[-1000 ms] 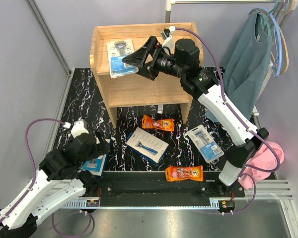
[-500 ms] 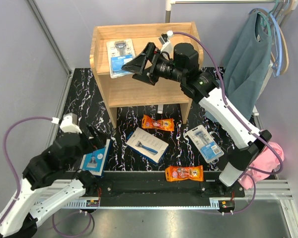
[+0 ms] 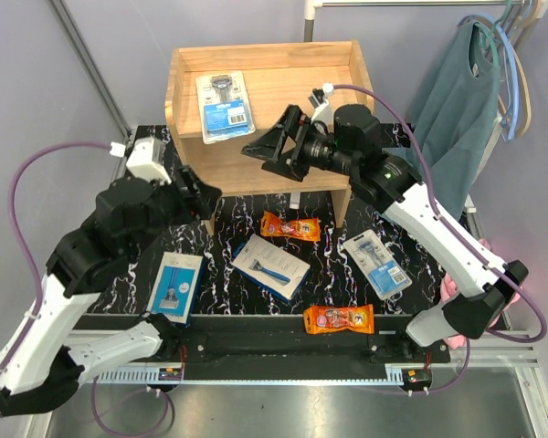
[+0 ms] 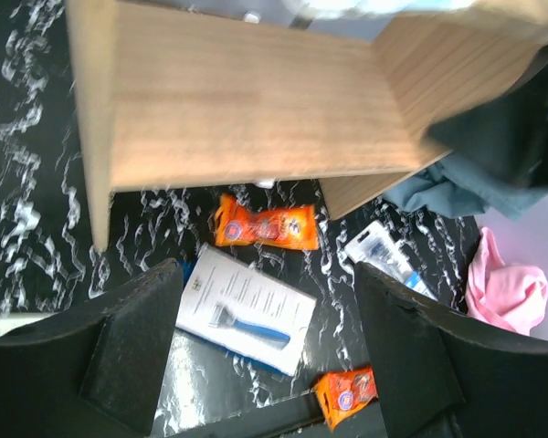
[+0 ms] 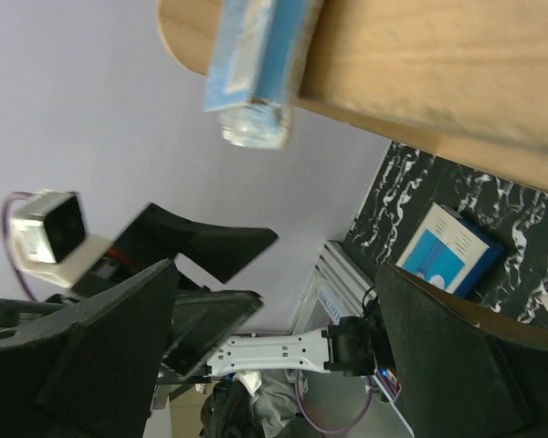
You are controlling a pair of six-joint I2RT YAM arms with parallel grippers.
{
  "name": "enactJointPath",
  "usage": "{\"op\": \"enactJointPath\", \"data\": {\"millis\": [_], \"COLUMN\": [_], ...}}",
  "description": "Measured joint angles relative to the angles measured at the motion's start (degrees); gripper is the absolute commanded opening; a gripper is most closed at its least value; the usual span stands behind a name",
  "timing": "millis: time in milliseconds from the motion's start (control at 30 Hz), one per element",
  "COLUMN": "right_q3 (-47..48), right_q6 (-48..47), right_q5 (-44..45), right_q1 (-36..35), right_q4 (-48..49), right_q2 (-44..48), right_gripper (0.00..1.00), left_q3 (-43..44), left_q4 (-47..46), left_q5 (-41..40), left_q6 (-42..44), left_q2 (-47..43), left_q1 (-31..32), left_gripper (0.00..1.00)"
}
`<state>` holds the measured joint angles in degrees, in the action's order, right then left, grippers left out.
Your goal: Place and organize the shaving razors onto the shelf
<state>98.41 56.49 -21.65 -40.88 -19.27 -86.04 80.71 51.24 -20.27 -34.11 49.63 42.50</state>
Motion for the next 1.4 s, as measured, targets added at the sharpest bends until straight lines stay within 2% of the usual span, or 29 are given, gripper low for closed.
{"op": "enactJointPath", "data": {"millis": [300,567,1400], "right_q3": [-7.28,-8.17,-11.43], "right_q6": [0.28,0.28,0.09], "right_q5": [3.17,4.74,5.75], "right_q1": [0.0,0.0,0.0], "right_q4": [-3.78,-3.82,-5.92], "right_q2": [7.43,13.4,15.52], "right_gripper": [1.0,1.0,1.0], "left_q3": [11.3,17.94,25.62], "left_q4": [-3.28,-3.63,-3.69], "left_q5": [2.21,1.05,0.2], "left_q6": [5.22,8.74,11.76], "left_q2": [12.46,20.13,24.79], "left_q1": [0.0,-0.33,-7.69], "left_gripper": [0.8,0.84,0.84]}}
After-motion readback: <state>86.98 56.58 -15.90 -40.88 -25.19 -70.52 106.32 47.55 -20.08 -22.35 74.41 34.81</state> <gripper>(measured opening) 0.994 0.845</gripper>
